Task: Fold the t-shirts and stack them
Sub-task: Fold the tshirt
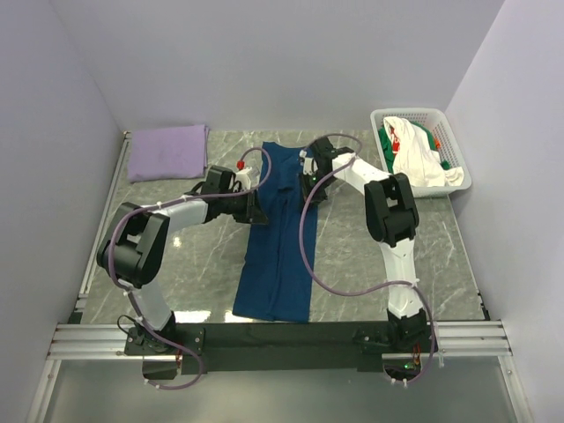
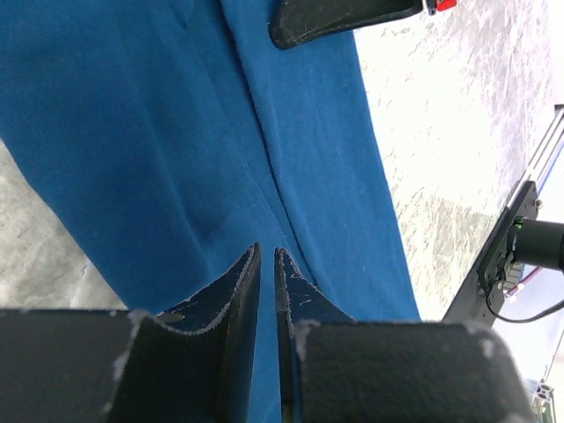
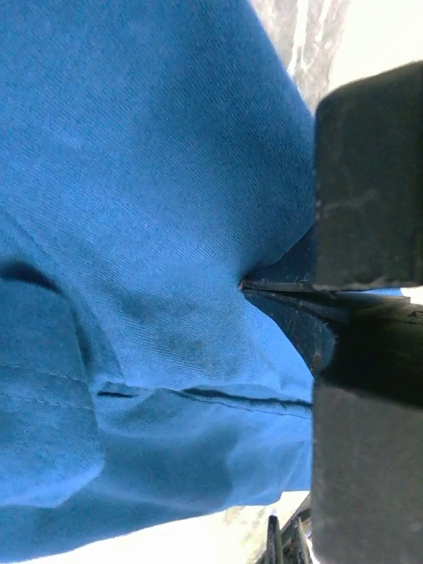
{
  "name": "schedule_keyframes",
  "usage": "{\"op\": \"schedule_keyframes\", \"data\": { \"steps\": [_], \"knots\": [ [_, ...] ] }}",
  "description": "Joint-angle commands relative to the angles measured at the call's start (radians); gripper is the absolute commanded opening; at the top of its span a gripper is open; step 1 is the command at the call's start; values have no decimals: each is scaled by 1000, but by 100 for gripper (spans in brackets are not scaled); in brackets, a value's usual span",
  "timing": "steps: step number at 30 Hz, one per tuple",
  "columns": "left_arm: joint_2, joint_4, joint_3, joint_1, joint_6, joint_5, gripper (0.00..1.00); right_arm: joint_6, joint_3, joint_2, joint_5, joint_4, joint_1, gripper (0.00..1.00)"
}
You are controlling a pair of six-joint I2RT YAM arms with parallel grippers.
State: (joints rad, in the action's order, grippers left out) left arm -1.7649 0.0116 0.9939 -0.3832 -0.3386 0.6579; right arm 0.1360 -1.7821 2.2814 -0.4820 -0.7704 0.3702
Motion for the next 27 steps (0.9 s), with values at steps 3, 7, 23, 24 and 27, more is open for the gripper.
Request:
{"op": "schedule_keyframes", "data": {
  "steps": [3, 7, 23, 24, 27],
  "knots": [
    [-16, -67, 34, -6, -30, 11, 18, 2, -97, 70, 140, -53, -2, 2],
    [-48, -90, 29, -6, -63, 5, 18, -21, -332, 189, 167, -104, -1, 4],
    [-315, -62, 265, -5, -131, 35, 14, -156, -596, 244, 401, 5, -8, 20],
    [-309, -64, 284, -5, -132, 54, 15, -173, -591, 209, 396, 3, -8, 23],
    [-198, -88, 253, -5, -90, 89, 20, -220, -454, 45, 372, 25, -8, 39]
  ]
}}
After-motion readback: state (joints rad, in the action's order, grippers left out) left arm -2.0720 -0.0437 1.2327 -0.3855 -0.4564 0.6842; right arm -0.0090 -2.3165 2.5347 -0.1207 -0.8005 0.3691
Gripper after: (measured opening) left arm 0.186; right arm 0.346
